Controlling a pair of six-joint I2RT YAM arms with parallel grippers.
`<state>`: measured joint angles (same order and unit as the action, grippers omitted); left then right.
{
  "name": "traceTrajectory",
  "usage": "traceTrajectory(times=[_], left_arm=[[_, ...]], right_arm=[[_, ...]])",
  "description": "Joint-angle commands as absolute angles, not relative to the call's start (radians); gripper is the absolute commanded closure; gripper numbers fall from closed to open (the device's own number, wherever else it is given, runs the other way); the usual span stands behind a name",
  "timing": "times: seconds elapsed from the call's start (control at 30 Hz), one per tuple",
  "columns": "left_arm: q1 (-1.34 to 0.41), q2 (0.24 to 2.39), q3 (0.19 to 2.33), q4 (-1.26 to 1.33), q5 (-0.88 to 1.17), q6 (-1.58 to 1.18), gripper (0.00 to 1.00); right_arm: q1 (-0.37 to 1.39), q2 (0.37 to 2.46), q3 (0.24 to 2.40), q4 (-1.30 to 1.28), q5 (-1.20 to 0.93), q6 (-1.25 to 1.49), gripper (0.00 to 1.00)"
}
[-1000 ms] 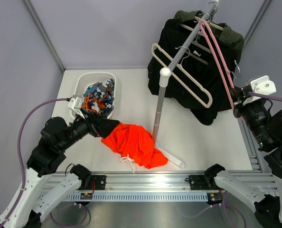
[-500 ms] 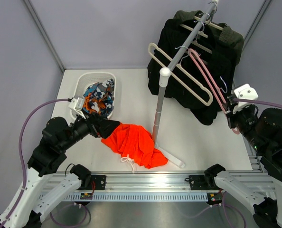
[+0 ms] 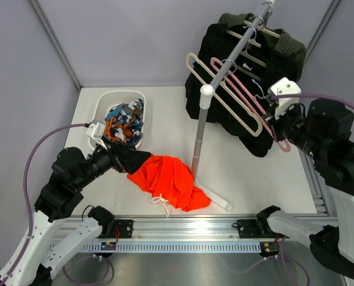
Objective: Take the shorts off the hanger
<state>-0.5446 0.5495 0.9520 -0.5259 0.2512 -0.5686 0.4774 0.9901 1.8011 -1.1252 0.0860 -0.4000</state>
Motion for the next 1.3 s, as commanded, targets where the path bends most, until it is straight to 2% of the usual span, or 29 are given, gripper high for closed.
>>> traceTrajectory(times=[0.0,0.2,0.57,1.1,1.27], left_arm=[[-0.548,0.526,0.951,-0.477,0.287,-0.568,0.01],[-0.546,0.514,0.96,-0.477,0.295,-0.561,0.01],[-0.548,0.526,0.951,-0.454,0.314,-0.552,0.01],[-0.546,0.522,0.948,-0.462,0.321,-0.543,0.01],[-0.546,0.518,0.922,-0.466,0.31,-0.543,0.01]], right_arm=[[0.459,1.083,1.917,-1.164,0.022,-0.436,1.0],[0.385,1.193,2.028,-1.227,-0.108,-0.43,1.0],[0.14,1.337,2.166,-1.253,-0.369,-0.439,1.0],[0.129,1.652,2.551,-1.448,-0.528,-0.551,1.0],[0.13,1.695,2.556,-1.453,-0.535,-0.574,1.0]])
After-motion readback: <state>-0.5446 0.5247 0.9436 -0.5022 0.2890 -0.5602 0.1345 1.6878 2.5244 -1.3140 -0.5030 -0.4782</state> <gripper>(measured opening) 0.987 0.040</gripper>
